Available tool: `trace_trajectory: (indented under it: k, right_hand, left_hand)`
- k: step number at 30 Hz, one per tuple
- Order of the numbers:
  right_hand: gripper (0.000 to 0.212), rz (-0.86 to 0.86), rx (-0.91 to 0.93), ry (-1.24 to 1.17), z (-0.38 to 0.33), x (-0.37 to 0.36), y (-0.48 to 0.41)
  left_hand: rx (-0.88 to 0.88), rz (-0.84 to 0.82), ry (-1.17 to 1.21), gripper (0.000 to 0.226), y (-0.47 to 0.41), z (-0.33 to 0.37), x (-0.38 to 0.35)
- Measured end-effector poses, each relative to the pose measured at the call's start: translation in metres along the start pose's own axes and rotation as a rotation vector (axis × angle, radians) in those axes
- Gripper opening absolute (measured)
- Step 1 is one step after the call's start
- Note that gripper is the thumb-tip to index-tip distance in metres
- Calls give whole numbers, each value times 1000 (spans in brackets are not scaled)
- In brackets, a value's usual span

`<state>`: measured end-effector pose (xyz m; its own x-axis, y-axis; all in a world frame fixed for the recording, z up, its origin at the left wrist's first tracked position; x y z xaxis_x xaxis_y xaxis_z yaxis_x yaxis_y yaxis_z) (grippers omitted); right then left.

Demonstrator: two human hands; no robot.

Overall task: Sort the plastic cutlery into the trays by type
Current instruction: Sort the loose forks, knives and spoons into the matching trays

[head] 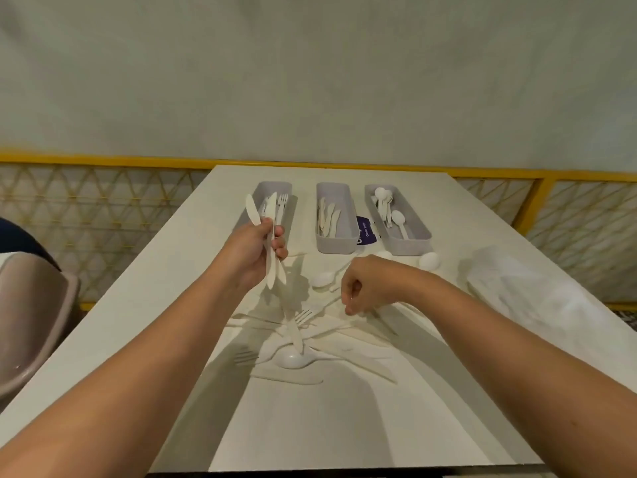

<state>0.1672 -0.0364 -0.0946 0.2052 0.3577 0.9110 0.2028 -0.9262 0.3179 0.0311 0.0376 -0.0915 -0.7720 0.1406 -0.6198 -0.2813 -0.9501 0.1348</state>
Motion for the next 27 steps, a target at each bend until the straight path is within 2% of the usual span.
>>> trace_trajectory:
  k: [5,12,15,18,25,27]
  right_hand:
    - [33,-110,-55,145,5,-25,-4]
    - [37,-177,-69,98,5,-32,0]
    - [33,-191,-68,70,7,-37,1]
    - [16,-170,-73,109,9,-37,1]
    - [20,-205,-84,235,15,-5,12]
    - [22,-232,-71,200,16,8,16]
  left_hand:
    - [26,-32,-40,17,-2,-3,10]
    - [47,-40,-74,18,-2,-12,11]
    - [50,-38,-82,18,-1,-12,10]
    - [48,-41,-81,18,0,-13,8]
    - [56,-46,-66,20,-1,-19,1]
    - [60,-53,-76,23,-3,-21,-2]
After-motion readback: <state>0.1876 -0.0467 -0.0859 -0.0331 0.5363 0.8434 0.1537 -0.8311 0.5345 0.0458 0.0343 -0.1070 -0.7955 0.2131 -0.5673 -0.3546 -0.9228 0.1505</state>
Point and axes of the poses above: each hand's wrist, its own y-axis away from the middle knuckle, its own x-axis out of the back of the hand, z = x × y, the point moved 9 cm from there along -y, towards the middle knuckle, and after that the axes turned 5 degrees about y, right-handed, at the moved point
